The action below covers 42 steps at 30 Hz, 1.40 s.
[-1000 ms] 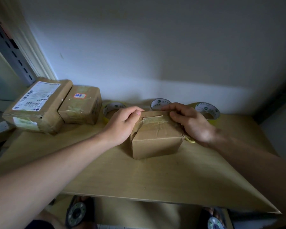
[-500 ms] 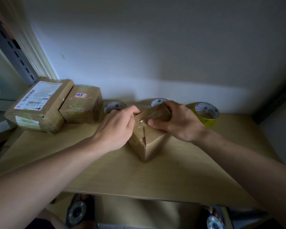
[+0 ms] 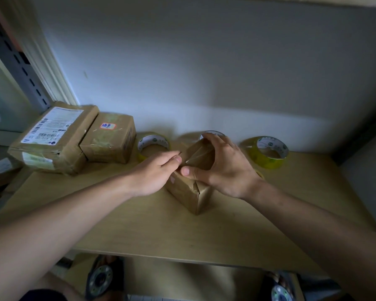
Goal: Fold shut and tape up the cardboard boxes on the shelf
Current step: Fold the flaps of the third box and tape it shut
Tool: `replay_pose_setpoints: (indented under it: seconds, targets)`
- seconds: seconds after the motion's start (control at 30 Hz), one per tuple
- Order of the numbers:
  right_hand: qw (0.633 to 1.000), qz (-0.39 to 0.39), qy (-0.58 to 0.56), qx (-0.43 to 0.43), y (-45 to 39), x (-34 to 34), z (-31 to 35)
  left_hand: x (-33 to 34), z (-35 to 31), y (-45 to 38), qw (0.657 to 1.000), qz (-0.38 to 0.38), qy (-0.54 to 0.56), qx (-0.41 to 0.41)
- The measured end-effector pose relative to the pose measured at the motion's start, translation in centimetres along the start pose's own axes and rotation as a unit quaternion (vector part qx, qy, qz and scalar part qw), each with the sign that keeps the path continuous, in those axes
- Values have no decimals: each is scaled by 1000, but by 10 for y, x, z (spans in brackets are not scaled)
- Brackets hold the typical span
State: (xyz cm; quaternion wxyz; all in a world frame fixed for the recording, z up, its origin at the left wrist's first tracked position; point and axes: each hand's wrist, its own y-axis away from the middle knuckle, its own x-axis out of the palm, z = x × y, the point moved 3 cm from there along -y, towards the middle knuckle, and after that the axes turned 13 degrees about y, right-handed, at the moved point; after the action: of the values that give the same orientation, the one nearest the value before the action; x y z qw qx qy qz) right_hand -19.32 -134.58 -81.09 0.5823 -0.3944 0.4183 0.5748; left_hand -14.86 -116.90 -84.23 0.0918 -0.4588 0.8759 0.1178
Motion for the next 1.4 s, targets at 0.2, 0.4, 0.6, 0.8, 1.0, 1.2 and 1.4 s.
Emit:
replay_pose_setpoints:
  seconds: [0.2, 0.4, 0.6, 0.8, 1.0, 1.2, 1.4]
  targets:
    - [998, -7, -61, -26, -6, -5, -3, -8, -3, 3, 990, 73, 97, -66]
    - [995, -43, -95, -4, -11, -2, -6, -14, -6, 3, 992, 90, 66, -63]
    - [972, -75, -208, 81, -28, 0, -22, -16, -8, 0, 991, 109, 57, -56]
    - [927, -69, -343, 133, -44, 6, -31, -15, -5, -4, 989, 119, 57, -60]
    - [930, -97, -326, 140, -49, 7, -27, -16, -8, -6, 993, 112, 32, 6]
    - [943, -49, -318, 79, -45, 4, -31, -15, -8, -8, 989, 128, 74, -22]
    - [995, -87, -1, -58, -18, -11, -37, -18, -3, -10, 983, 131, 102, -74]
